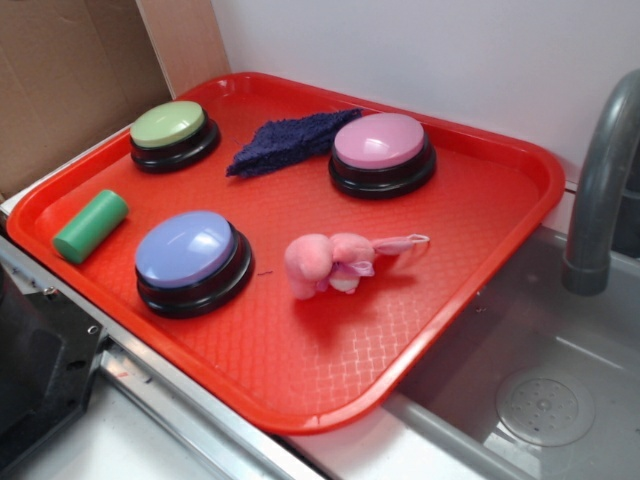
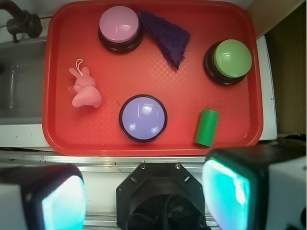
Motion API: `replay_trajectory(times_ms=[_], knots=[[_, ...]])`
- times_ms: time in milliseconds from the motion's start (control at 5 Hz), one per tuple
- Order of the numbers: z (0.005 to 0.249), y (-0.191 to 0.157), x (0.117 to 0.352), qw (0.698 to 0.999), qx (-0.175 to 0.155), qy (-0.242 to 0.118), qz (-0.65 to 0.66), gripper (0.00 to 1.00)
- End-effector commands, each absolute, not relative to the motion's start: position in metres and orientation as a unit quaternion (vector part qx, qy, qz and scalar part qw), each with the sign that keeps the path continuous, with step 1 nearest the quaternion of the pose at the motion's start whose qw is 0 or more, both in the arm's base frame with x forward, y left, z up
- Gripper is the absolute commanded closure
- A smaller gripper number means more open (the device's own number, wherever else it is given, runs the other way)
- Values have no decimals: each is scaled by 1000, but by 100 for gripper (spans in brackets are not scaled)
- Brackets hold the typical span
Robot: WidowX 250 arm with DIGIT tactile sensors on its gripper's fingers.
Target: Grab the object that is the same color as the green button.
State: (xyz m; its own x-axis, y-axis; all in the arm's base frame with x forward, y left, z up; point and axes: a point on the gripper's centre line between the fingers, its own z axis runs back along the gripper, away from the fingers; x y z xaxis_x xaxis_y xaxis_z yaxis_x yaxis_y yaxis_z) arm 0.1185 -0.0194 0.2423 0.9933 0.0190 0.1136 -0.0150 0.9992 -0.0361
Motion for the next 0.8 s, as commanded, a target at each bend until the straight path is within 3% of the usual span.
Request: replay_trajectory(times_ms=[0,600], knots=[[242,-19,118,998,-18,-57,9,0],[203,31,123,997,-32,-68,36,0]])
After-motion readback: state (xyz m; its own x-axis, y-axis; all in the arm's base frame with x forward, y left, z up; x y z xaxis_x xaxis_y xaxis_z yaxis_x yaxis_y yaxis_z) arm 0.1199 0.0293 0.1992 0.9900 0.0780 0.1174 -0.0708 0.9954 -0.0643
